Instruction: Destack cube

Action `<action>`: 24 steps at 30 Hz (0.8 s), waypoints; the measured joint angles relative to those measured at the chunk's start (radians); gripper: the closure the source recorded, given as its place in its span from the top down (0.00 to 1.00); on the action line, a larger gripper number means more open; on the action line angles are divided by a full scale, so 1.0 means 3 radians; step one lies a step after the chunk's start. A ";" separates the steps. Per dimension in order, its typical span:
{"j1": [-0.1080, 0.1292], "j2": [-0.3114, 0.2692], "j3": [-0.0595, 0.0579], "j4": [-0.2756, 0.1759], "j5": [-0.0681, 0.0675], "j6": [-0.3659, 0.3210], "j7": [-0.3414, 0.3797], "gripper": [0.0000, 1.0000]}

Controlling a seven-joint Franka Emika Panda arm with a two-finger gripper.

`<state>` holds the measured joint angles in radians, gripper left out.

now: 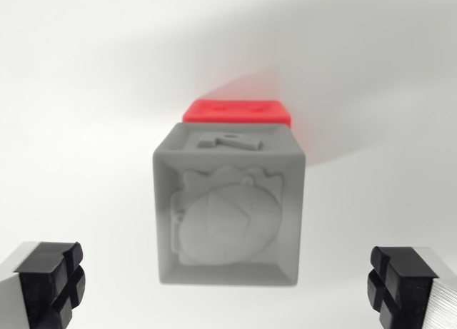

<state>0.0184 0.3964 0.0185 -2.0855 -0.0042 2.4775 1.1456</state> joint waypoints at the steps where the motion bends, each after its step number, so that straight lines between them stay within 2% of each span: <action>1: 0.0000 0.0025 0.0000 -0.0001 0.0000 0.0026 0.0000 1.00; 9: 0.0007 0.0207 -0.0007 -0.0001 -0.0002 0.0203 0.0002 1.00; 24: 0.0022 0.0412 -0.0022 0.0020 -0.0002 0.0391 0.0002 1.00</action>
<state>0.0249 0.5201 0.0121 -2.0797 -0.0048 2.5950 1.1462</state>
